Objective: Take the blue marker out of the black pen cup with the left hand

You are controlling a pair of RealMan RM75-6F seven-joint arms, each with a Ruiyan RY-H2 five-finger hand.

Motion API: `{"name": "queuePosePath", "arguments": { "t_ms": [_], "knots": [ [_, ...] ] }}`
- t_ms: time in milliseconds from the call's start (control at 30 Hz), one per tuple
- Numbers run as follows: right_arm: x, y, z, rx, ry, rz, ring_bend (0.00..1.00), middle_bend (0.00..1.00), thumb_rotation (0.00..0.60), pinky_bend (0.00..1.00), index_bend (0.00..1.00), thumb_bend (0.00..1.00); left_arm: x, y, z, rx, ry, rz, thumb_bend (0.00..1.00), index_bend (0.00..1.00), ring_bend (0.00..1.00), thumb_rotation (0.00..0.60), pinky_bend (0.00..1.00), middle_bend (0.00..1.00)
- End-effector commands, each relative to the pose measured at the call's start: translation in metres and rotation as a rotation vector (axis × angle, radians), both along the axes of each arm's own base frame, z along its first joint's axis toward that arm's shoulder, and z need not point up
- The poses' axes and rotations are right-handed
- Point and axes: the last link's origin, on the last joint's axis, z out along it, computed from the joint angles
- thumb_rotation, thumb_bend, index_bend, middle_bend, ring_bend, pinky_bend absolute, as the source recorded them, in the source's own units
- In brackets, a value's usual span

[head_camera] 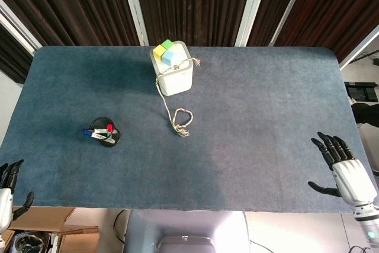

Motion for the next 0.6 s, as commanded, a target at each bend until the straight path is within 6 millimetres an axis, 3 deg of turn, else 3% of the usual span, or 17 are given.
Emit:
{"name": "queuePosePath", "arguments": {
  "t_ms": [33,233,400,533,600],
  "knots": [
    [-0.001,0.001,0.000,-0.008,-0.004,-0.001,0.00,0.09,0.600,0.10,0.00,0.05,0.002,0.003,0.000,-0.001,0.006,-0.009,0.33,0.12,0.11,0.600,0.05,0.15],
    [-0.001,0.003,0.007,-0.028,0.002,-0.001,0.00,0.09,0.600,0.10,0.00,0.05,0.021,0.025,-0.004,-0.031,0.023,-0.106,0.32,0.19,0.16,0.600,0.10,0.21],
    [0.003,0.003,0.016,-0.059,0.001,0.015,0.00,0.09,0.600,0.10,0.00,0.05,0.052,0.071,-0.012,-0.049,0.051,-0.250,0.34,0.26,0.19,0.600,0.15,0.25],
    [0.004,0.004,0.017,-0.061,0.006,0.019,0.00,0.09,0.600,0.10,0.00,0.05,0.059,0.085,-0.016,-0.055,0.066,-0.277,0.37,0.31,0.21,0.600,0.18,0.27],
    [0.006,0.003,0.018,-0.062,0.012,0.024,0.00,0.09,0.600,0.10,0.00,0.05,0.069,0.103,-0.022,-0.069,0.093,-0.312,0.37,0.33,0.21,0.600,0.20,0.27]
  ]
}}
